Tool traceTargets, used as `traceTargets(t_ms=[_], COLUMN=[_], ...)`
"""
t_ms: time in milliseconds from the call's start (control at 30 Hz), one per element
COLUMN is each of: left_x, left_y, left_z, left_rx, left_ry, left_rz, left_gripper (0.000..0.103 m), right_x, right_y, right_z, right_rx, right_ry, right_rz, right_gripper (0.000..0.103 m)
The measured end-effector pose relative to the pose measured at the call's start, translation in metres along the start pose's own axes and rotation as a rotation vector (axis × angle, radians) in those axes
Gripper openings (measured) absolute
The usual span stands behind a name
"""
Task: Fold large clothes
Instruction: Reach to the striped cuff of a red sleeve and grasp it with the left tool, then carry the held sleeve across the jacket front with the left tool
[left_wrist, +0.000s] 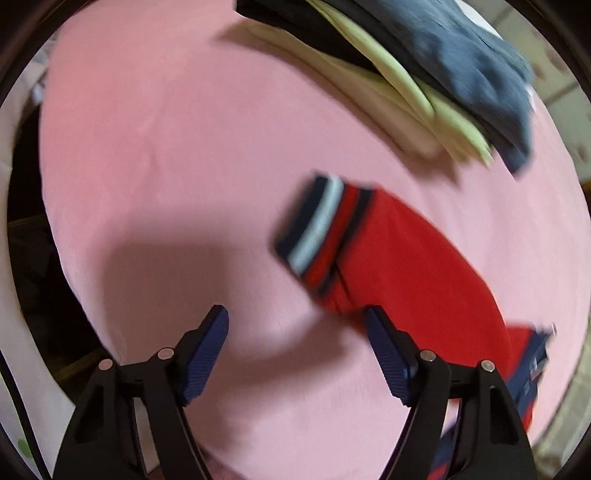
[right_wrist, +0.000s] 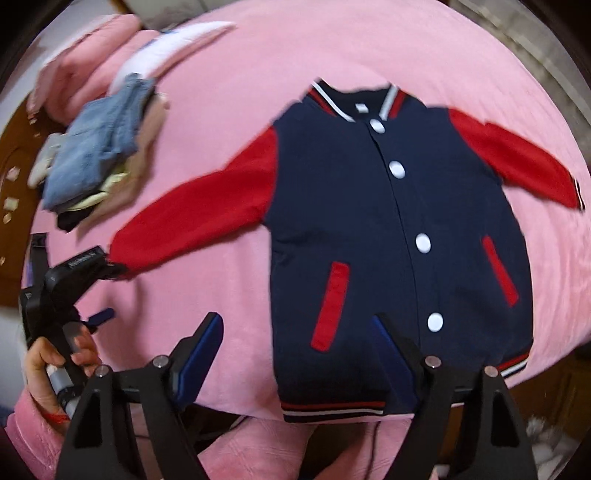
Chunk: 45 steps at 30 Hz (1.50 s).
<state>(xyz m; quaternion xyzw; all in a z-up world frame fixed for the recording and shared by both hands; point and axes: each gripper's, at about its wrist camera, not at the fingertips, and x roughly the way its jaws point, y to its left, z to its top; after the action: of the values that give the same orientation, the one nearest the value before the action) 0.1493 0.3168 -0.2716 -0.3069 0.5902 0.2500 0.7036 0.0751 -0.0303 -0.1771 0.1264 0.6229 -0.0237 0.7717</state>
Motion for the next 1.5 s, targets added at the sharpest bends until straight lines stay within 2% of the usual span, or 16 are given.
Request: traceTargets(t_ms=[33,67,100,133,167,267,467,600,767,933,1000,1167,1267,1333,1400,1500], left_x=[0.005,0.01,0.013,0.016,0.018,0.023,-0.001,-0.029,-0.071,-0.104,-0.108,-0.089,-0.067,-0.05,-0.03,-0.009], left_y=[-0.001,-0.003,-0.005,-0.009,-0.013,-0.029,-0.059,-0.098,-0.174,-0.22,-0.244,-0.303,-0.326,-0.332,-0.341,-0.341], left_z=[0.006,0.01,0.013,0.015,0.016,0.015,-0.006,-0.023,-0.066,-0.122,-0.144,-0.203,-0.233,-0.244,-0.257,-0.262], left_rx=[-0.004,-0.003,-0.001,0.005,0.015,0.052,0.12,0.313,0.506,0.629,0.684,0.802,0.858,0.883,0.912,0.907], left_ry=[-0.007,-0.009,-0.014,-0.02,-0.023,-0.033,-0.156,-0.246,-0.322,-0.319,-0.308,-0.259,-0.2,-0.133,-0.027,0.078], left_rz=[-0.01,-0.023,-0.033,-0.053,-0.084,-0.066,-0.05,-0.118,-0.267,-0.397,-0.433,-0.458,-0.426,-0.407,-0.391,-0.377], left_gripper=[0.074,0.068,0.056,0.05,0.036,0.026,0.021,0.02,0.02,0.02,0.021,0.022,0.023,0.033,0.072,0.077], right_x=[0.004,0.007,0.011,0.013,0.015,0.02,0.024,0.016,0.003,-0.009,-0.013,-0.018,-0.016,-0.011,-0.005,0.005], right_y=[-0.001,-0.003,-0.006,-0.009,-0.012,-0.021,-0.04,-0.048,-0.062,-0.087,-0.101,-0.153,-0.183,-0.202,-0.219,-0.232], right_z=[-0.001,-0.001,-0.003,-0.004,-0.005,-0.008,-0.011,-0.009,0.004,0.024,0.031,0.051,0.062,0.07,0.078,0.088], right_rx=[0.018,0.032,0.055,0.074,0.088,0.128,0.201,0.188,0.17,0.17,0.171,0.19,0.192,0.187,0.187,0.18], right_ry=[0.006,0.01,0.013,0.015,0.016,0.016,0.008,-0.025,-0.082,-0.143,-0.169,-0.198,-0.203,-0.193,-0.177,-0.148], right_rz=[-0.007,-0.011,-0.017,-0.019,-0.024,-0.027,-0.016,-0.02,-0.002,0.026,0.021,-0.006,-0.014,-0.021,-0.012,0.025], right_gripper=[0.081,0.081,0.081,0.081,0.081,0.081,0.081,0.081,0.081,0.081,0.081,0.081,0.081,0.081,0.081,0.081])
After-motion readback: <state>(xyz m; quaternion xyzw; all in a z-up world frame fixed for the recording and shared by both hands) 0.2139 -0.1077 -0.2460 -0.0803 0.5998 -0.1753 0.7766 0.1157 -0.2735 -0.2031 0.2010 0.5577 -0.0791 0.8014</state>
